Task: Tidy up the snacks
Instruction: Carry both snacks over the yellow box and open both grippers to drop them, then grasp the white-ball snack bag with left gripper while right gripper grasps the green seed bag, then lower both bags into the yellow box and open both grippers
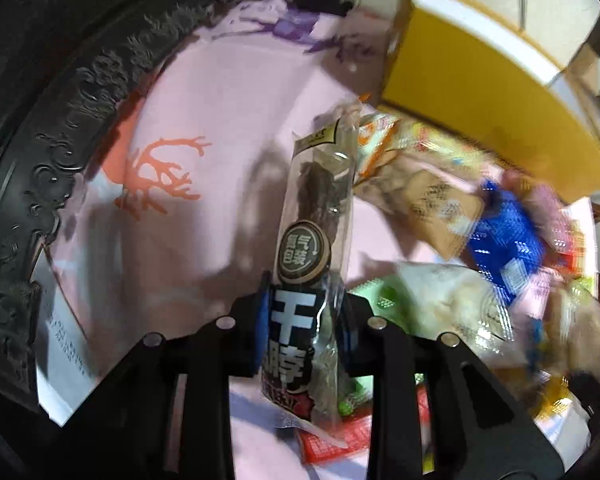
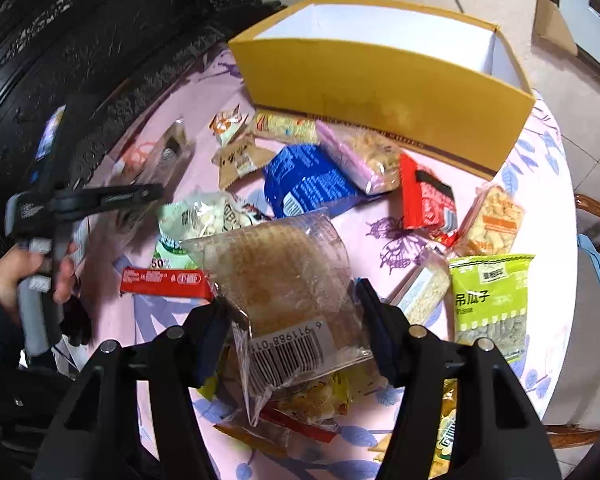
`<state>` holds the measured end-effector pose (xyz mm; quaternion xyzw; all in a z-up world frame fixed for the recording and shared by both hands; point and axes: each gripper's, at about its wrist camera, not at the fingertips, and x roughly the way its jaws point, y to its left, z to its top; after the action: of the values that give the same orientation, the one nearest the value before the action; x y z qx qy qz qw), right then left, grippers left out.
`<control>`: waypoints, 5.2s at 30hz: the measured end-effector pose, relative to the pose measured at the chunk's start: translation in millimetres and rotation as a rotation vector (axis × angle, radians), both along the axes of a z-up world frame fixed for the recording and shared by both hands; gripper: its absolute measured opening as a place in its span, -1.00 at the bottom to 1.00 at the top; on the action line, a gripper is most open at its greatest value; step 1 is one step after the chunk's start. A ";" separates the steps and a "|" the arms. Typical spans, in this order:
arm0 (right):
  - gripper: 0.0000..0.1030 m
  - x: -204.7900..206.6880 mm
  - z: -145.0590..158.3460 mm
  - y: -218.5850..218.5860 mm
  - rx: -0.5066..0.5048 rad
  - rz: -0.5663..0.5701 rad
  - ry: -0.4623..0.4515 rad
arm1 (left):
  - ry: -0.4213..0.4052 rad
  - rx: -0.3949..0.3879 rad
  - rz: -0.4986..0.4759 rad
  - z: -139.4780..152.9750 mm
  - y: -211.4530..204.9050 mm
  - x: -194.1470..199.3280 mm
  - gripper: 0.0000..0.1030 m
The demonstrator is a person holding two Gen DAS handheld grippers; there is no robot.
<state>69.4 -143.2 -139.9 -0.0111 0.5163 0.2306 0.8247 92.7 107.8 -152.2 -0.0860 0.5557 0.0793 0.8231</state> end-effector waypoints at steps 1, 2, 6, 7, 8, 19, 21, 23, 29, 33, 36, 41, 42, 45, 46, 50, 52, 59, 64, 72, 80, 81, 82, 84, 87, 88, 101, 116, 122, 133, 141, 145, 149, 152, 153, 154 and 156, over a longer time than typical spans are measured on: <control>0.21 0.7 3.3 -1.4 0.004 -0.009 -0.009 | -0.020 -0.011 -0.021 12.8 -7.0 -5.4 -0.48; 0.21 0.8 5.5 -2.5 0.006 -0.015 -0.014 | -0.034 -0.013 -0.039 20.8 -11.6 -9.0 -0.47; 0.21 4.8 16.6 -6.5 0.008 -0.043 -0.040 | -0.103 -0.017 -0.138 58.7 -48.4 -13.3 -0.47; 0.21 6.5 19.2 -7.3 0.007 -0.048 -0.047 | -0.118 -0.012 -0.172 67.8 -61.5 -8.6 -0.47; 0.21 11.3 24.6 -8.6 0.006 -0.057 -0.057 | -0.128 -0.014 -0.186 73.3 -66.1 -8.0 -0.47; 0.21 97.5 111.7 -23.2 -0.011 -0.159 -0.263 | -0.252 -0.043 -0.229 136.9 -114.3 97.4 -0.46; 0.21 115.0 120.4 -25.4 -0.011 -0.167 -0.277 | -0.257 -0.035 -0.235 144.9 -120.6 112.2 -0.46; 0.21 135.0 127.4 -28.3 -0.017 -0.174 -0.284 | -0.261 -0.026 -0.241 150.2 -123.7 126.4 -0.46; 0.21 174.2 132.6 -31.3 -0.043 -0.193 -0.279 | -0.261 -0.015 -0.249 154.4 -121.9 154.9 -0.45; 0.26 199.7 128.9 -30.3 -0.064 -0.216 -0.254 | -0.253 0.007 -0.262 155.2 -121.8 176.9 0.26; 0.61 214.6 133.7 -31.5 -0.096 -0.248 -0.264 | -0.299 0.092 -0.226 164.2 -118.9 189.1 0.92; 0.84 192.5 144.6 -45.2 -0.145 -0.232 -0.300 | -0.312 0.090 -0.220 170.7 -108.3 181.1 0.92; 0.87 186.4 144.7 -49.2 -0.156 -0.229 -0.299 | -0.309 0.083 -0.215 169.8 -105.7 176.0 0.92; 0.91 160.0 132.6 -67.4 -0.178 -0.232 -0.257 | -0.301 0.052 -0.202 162.0 -96.3 151.6 0.92; 0.91 147.2 121.3 -77.6 -0.183 -0.240 -0.221 | -0.298 0.040 -0.195 156.7 -91.8 137.8 0.92; 0.91 102.0 73.6 -105.8 -0.195 -0.265 -0.100 | -0.262 0.005 -0.165 132.3 -77.2 91.8 0.92; 0.91 78.5 45.8 -116.6 -0.200 -0.261 -0.045 | -0.223 -0.014 -0.163 115.1 -69.6 67.5 0.92; 0.91 41.8 -27.8 -121.0 -0.239 -0.241 0.084 | -0.098 -0.023 -0.136 74.4 -33.6 -2.1 0.92; 0.91 58.8 -58.9 -112.2 -0.304 -0.225 0.114 | -0.074 0.009 -0.120 74.0 -13.0 -32.0 0.92; 0.21 51.0 -53.4 -115.1 -0.158 -0.288 0.115 | -0.045 -0.013 -0.105 69.4 -8.2 -47.2 0.92; 0.22 -10.4 -5.1 -93.2 -0.061 -0.253 0.067 | 0.025 -0.037 -0.220 23.7 -75.9 -20.1 0.92; 0.22 -15.1 -0.2 -92.0 -0.052 -0.253 0.063 | 0.029 -0.023 -0.232 18.1 -83.8 -16.9 0.92; 0.22 -19.1 4.5 -91.1 -0.045 -0.253 0.060 | 0.035 0.002 -0.253 11.0 -94.1 -12.7 0.92; 0.22 -21.6 8.4 -89.7 -0.036 -0.256 0.055 | 0.045 0.029 -0.280 2.4 -105.3 -6.6 0.92; 0.22 -26.1 14.8 -88.5 -0.028 -0.267 0.056 | 0.073 0.059 -0.318 -13.3 -121.1 4.8 0.92; 0.22 -23.7 15.1 -89.6 -0.027 -0.270 0.056 | 0.076 0.079 -0.322 -16.5 -124.1 6.3 0.92; 0.22 -18.3 21.0 -70.3 -0.022 -0.234 0.039 | -0.014 0.013 -0.299 -3.1 -108.0 -1.7 -0.25; 0.22 -17.1 51.6 -53.3 0.010 -0.192 -0.037 | -0.136 -0.063 -0.272 69.3 -79.8 -39.5 -0.26; 0.22 1.9 67.8 -44.5 0.011 -0.173 -0.077 | -0.196 -0.053 -0.296 97.5 -91.8 -24.2 -0.26; 0.22 127.2 126.9 -24.3 0.022 -0.186 -0.216 | -0.303 -0.025 -0.261 154.3 -109.3 101.2 -0.24; 0.22 189.4 143.6 -22.0 -0.020 -0.188 -0.258 | -0.316 0.000 -0.261 163.7 -111.3 159.5 -0.24; 0.24 212.1 144.5 -21.8 -0.021 -0.223 -0.262 | -0.333 0.021 -0.245 168.6 -107.1 181.3 -0.10; 0.41 229.8 141.1 -23.7 -0.062 -0.249 -0.234 | -0.362 0.069 -0.177 179.0 -97.7 194.9 0.96; 0.45 224.6 143.8 -22.7 -0.067 -0.233 -0.246 | -0.363 0.056 -0.169 180.9 -90.2 194.6 0.96; 0.49 222.0 145.7 -23.3 -0.069 -0.231 -0.250 | -0.359 0.059 -0.166 179.8 -88.7 193.5 0.96; 0.49 219.6 148.0 -24.1 -0.064 -0.228 -0.251 | -0.353 0.057 -0.162 178.3 -86.8 191.5 0.96; 0.52 214.3 153.8 -27.3 -0.057 -0.226 -0.260 | -0.346 0.040 -0.153 176.2 -84.1 186.6 0.96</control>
<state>283.6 -170.6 13.9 -0.0064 0.4094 0.1183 0.9046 279.4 23.7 24.0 -0.0392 0.4093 0.0116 0.9115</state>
